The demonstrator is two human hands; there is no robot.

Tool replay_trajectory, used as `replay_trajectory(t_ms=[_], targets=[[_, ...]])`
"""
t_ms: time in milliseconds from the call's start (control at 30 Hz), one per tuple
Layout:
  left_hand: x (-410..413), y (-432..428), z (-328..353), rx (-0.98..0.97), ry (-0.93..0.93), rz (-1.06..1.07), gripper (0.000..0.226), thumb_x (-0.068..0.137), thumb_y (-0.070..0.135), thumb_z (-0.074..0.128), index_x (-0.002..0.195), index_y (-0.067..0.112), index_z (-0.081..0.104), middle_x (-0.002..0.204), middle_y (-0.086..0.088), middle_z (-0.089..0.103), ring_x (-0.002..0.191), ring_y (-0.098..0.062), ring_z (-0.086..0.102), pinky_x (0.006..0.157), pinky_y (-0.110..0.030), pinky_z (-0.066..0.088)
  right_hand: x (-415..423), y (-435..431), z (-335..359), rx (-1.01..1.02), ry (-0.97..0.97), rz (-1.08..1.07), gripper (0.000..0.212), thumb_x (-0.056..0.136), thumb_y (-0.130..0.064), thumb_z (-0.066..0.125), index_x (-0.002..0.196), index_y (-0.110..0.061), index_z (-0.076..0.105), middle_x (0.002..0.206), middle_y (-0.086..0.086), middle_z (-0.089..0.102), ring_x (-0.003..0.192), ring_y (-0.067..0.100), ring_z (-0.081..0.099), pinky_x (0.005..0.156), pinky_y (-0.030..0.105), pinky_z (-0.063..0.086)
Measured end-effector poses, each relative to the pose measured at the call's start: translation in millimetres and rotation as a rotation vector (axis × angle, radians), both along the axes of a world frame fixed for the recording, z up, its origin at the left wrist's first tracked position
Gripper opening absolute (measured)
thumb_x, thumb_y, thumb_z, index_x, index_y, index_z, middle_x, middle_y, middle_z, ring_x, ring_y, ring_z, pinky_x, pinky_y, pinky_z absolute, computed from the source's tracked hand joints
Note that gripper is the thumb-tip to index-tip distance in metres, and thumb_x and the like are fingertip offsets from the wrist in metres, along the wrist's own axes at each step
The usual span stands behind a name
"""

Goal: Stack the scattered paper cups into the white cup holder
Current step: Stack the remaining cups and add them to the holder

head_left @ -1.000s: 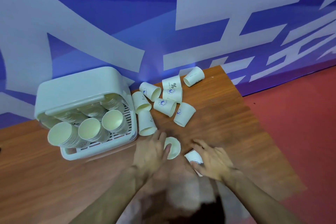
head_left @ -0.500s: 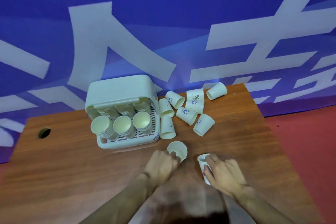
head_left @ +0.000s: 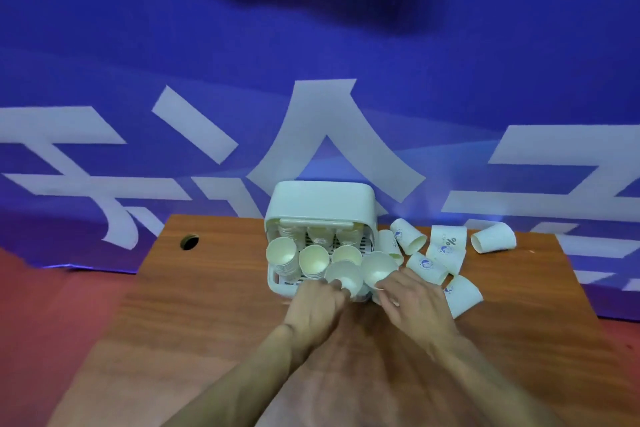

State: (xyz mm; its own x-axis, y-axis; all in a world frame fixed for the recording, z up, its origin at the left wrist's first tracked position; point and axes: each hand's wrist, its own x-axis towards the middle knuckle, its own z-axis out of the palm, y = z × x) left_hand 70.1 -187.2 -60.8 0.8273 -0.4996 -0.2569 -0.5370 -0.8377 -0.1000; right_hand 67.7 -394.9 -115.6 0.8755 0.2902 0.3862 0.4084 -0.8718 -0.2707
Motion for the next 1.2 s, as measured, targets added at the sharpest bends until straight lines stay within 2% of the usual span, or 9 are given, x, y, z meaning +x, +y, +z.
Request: replay_trajectory(t_ms=[67,167,267,400,567,800,967,1100,1200], targets=[[11,13,5,-0.016,-0.008,0.046,0.017,0.08,0.002,0.047,0.085,0.015,0.056,0.085,-0.007,0.059,0.074,-0.031,0.06,0.047,-0.032,0.02,15,12,2,0.041,0.022,0.006,0.008,0.082,-0.027,0.073,0.086,-0.031,0.067,0.08,-0.013,0.063,0.077,0.009,0.059,0.056,0.019,0.038],[25,30,6,-0.01,-0.018,0.099,0.02,0.075,0.002,0.048,0.074,0.021,0.047,0.077,-0.005,0.056,0.066,-0.029,0.055,0.048,-0.031,0.023,31,28,1,0.09,0.073,0.012,0.013,0.078,-0.022,0.076,0.086,-0.029,0.068,0.082,-0.013,0.064,0.079,0.009,0.06,0.053,0.024,0.047],[37,46,4,0.003,-0.03,0.098,0.019,0.07,0.002,0.048,0.068,0.021,0.043,0.066,0.0,0.045,0.056,-0.025,0.042,0.044,-0.029,0.015,40,38,-4,0.083,0.113,0.025,0.014,0.078,-0.019,0.076,0.085,-0.028,0.068,0.083,-0.013,0.065,0.078,0.009,0.059,0.054,0.025,0.048],[50,62,-4,0.003,-0.019,0.047,0.021,0.068,0.0,0.047,0.067,0.02,0.043,0.065,0.0,0.044,0.057,-0.024,0.041,0.046,-0.03,0.014,48,45,-9,0.061,0.155,0.037,0.013,0.079,-0.019,0.077,0.085,-0.027,0.069,0.082,-0.014,0.065,0.077,0.009,0.061,0.054,0.027,0.05],[64,71,-22,0.008,-0.001,0.006,0.024,0.071,-0.004,0.046,0.073,0.02,0.046,0.078,-0.004,0.06,0.062,-0.025,0.042,0.051,-0.033,0.022,53,47,-16,0.065,0.177,0.021,0.015,0.075,-0.015,0.08,0.084,-0.024,0.073,0.083,-0.013,0.069,0.076,0.01,0.063,0.058,0.024,0.052],[74,80,-40,0.04,0.057,-0.057,0.028,0.074,-0.01,0.046,0.076,0.018,0.046,0.084,-0.009,0.062,0.072,-0.03,0.056,0.052,-0.033,0.028,57,49,-23,0.012,0.232,0.08,0.006,0.084,-0.019,0.071,0.087,-0.024,0.069,0.086,-0.014,0.067,0.081,0.01,0.062,0.06,0.028,0.053],[81,80,-50,0.03,0.062,-0.033,0.028,0.076,-0.01,0.048,0.088,0.013,0.056,0.09,-0.008,0.062,0.08,-0.029,0.057,0.053,-0.034,0.029,63,56,-29,0.013,0.277,0.076,0.003,0.087,-0.023,0.067,0.088,-0.024,0.069,0.086,-0.013,0.066,0.083,0.011,0.062,0.06,0.031,0.053],[88,78,-62,0.018,0.049,-0.036,0.034,0.083,-0.006,0.052,0.106,0.016,0.062,0.099,-0.006,0.062,0.092,-0.027,0.059,0.059,-0.035,0.037,68,59,-33,0.029,0.329,0.058,0.014,0.092,-0.037,0.06,0.086,-0.027,0.07,0.085,-0.014,0.065,0.079,0.005,0.06,0.059,0.025,0.049],[92,79,-70,0.01,0.076,-0.03,0.036,0.081,-0.007,0.052,0.106,0.017,0.063,0.1,-0.006,0.062,0.093,-0.027,0.059,0.063,-0.035,0.04,76,62,-40,0.032,0.388,0.076,0.019,0.095,-0.036,0.055,0.088,-0.026,0.07,0.088,-0.012,0.065,0.081,0.009,0.061,0.063,0.025,0.047]])
